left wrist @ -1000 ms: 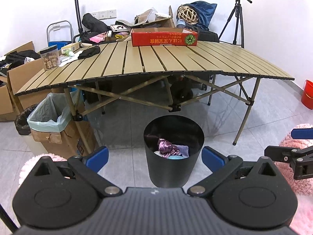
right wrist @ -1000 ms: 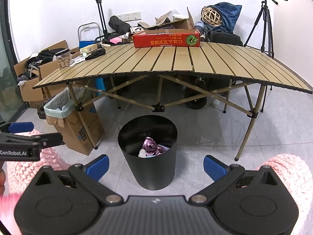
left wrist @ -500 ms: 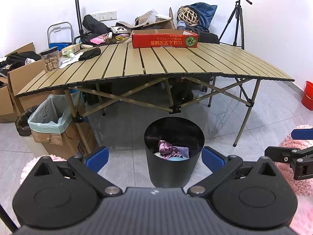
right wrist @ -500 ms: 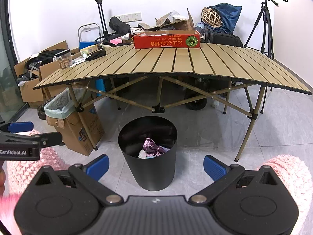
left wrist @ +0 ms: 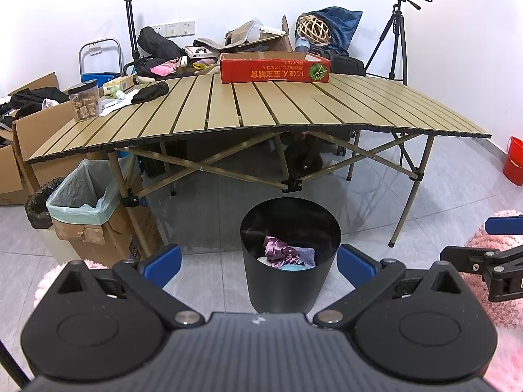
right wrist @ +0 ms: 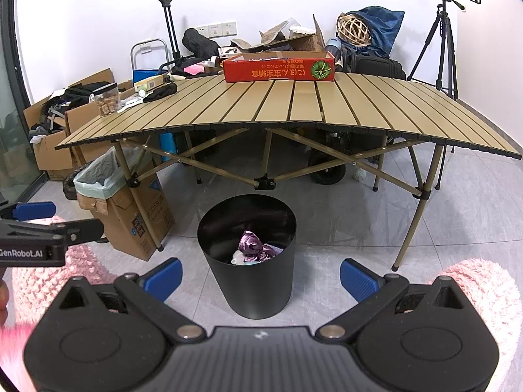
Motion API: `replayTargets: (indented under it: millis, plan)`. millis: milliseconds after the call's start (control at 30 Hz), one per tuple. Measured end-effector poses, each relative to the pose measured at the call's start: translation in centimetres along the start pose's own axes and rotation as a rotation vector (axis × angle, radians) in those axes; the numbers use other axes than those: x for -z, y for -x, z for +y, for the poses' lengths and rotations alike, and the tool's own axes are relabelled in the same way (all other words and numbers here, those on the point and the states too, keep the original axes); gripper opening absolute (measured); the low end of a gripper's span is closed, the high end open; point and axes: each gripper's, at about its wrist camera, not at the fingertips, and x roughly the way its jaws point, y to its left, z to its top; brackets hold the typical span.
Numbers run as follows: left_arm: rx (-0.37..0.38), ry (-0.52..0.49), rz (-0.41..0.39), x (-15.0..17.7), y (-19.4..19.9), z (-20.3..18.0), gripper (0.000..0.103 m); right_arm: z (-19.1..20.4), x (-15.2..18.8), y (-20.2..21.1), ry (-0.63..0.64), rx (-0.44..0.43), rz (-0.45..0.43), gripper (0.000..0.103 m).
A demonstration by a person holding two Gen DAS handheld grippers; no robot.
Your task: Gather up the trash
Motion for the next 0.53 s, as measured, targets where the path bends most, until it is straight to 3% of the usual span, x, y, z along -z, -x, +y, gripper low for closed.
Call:
replayTargets:
  millis: [533]
  plan:
    - [0.009, -0.001, 0.001, -0.15, -0.03, 0.08, 0.103, 0.00, 0.00, -0.01, -0.001, -0.002, 0.003, 0.103]
